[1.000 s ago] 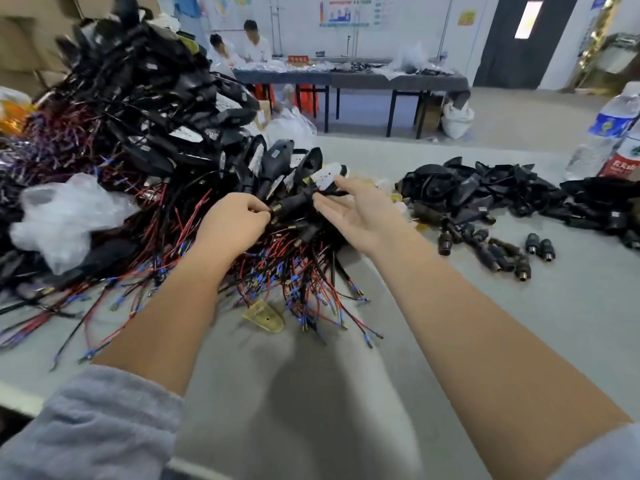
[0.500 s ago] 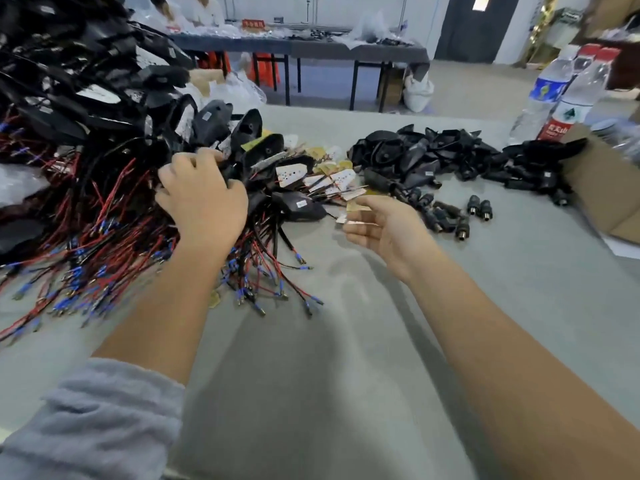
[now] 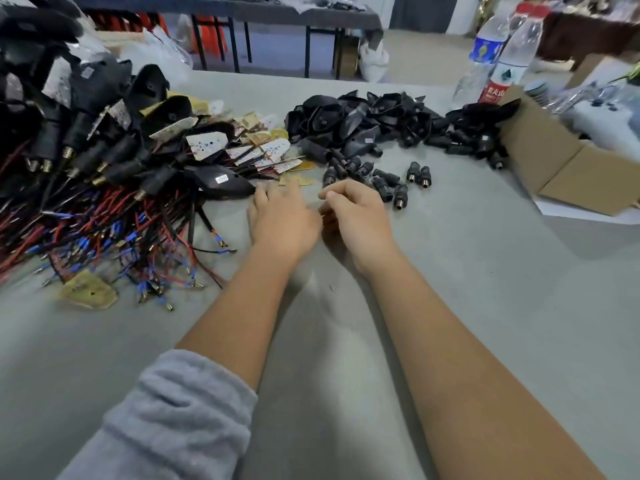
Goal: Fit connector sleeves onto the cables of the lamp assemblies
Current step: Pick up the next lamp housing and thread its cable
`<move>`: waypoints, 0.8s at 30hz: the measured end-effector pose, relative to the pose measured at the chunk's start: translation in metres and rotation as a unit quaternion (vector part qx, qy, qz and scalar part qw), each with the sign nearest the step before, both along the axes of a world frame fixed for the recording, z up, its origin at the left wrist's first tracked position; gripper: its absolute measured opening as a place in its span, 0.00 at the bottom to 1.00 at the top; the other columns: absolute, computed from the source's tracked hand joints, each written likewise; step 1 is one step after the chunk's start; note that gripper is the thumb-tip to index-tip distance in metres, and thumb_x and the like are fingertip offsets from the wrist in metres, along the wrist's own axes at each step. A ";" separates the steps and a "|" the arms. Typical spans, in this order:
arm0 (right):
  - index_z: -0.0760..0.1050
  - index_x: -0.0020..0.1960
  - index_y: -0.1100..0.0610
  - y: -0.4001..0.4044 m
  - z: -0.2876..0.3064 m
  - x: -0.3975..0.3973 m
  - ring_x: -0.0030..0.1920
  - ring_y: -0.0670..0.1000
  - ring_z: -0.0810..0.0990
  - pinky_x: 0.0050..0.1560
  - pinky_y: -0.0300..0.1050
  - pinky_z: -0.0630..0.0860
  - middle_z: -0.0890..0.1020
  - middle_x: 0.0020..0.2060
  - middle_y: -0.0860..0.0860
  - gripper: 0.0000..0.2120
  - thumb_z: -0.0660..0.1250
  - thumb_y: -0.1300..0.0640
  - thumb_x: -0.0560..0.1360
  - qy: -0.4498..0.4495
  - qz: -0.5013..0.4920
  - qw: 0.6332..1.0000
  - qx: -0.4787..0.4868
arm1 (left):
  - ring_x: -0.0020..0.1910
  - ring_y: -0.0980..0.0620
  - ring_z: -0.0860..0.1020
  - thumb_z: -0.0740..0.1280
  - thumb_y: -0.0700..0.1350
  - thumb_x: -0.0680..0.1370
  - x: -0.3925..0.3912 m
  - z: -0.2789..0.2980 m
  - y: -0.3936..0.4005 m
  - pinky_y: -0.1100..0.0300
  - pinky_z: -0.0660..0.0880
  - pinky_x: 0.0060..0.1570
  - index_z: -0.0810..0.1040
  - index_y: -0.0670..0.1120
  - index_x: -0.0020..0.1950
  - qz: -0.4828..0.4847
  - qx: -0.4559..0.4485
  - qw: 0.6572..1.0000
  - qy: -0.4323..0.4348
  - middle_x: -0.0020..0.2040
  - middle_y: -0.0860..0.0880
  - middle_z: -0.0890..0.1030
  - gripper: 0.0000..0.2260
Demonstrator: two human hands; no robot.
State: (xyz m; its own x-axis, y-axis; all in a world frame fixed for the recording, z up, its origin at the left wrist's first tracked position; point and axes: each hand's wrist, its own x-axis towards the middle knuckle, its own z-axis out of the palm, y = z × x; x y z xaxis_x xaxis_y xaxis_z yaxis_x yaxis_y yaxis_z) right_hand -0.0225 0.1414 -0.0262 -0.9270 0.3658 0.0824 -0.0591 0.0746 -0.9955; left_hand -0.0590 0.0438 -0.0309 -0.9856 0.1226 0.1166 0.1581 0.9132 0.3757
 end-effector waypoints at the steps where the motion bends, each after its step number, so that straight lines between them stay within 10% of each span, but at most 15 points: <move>1: 0.77 0.43 0.62 0.001 0.000 -0.001 0.30 0.50 0.75 0.33 0.42 0.72 0.78 0.33 0.54 0.07 0.62 0.66 0.76 -0.003 0.002 1.000 0.001 | 0.73 0.39 0.59 0.58 0.49 0.79 -0.001 0.000 -0.001 0.46 0.58 0.71 0.66 0.46 0.71 0.001 -0.007 1.000 0.010 0.73 0.39 0.65 0.21; 6: 0.77 0.40 0.53 0.000 -0.002 -0.004 0.36 0.50 0.77 0.39 0.47 0.74 0.78 0.35 0.50 0.11 0.61 0.66 0.74 -0.003 -0.004 0.998 0.066 | 0.63 0.39 0.68 0.62 0.43 0.78 -0.001 0.000 -0.005 0.51 0.63 0.61 0.74 0.46 0.64 -0.049 0.029 0.993 0.100 0.63 0.41 0.74 0.14; 12: 0.71 0.66 0.55 0.001 -0.004 -0.008 0.59 0.51 0.75 0.63 0.51 0.73 0.75 0.61 0.52 0.26 0.61 0.70 0.70 -0.003 0.011 0.987 0.158 | 0.53 0.42 0.77 0.62 0.43 0.80 0.000 0.008 -0.004 0.49 0.72 0.53 0.77 0.45 0.56 -0.047 0.224 0.958 0.172 0.51 0.46 0.82 0.07; 17: 0.78 0.52 0.54 0.002 -0.001 -0.004 0.43 0.47 0.81 0.47 0.44 0.77 0.84 0.45 0.51 0.14 0.65 0.70 0.72 0.064 0.043 0.993 0.091 | 0.47 0.51 0.79 0.65 0.42 0.78 0.018 0.018 0.006 0.53 0.75 0.51 0.79 0.45 0.51 -0.124 0.363 0.906 0.180 0.45 0.52 0.81 0.04; 24: 0.81 0.49 0.58 0.013 0.002 -0.002 0.49 0.59 0.83 0.55 0.60 0.77 0.85 0.47 0.60 0.06 0.69 0.65 0.75 0.065 0.054 0.994 -0.070 | 0.55 0.48 0.75 0.63 0.35 0.78 0.024 0.022 0.014 0.50 0.73 0.58 0.78 0.38 0.53 -0.155 0.411 0.882 0.171 0.52 0.47 0.73 0.06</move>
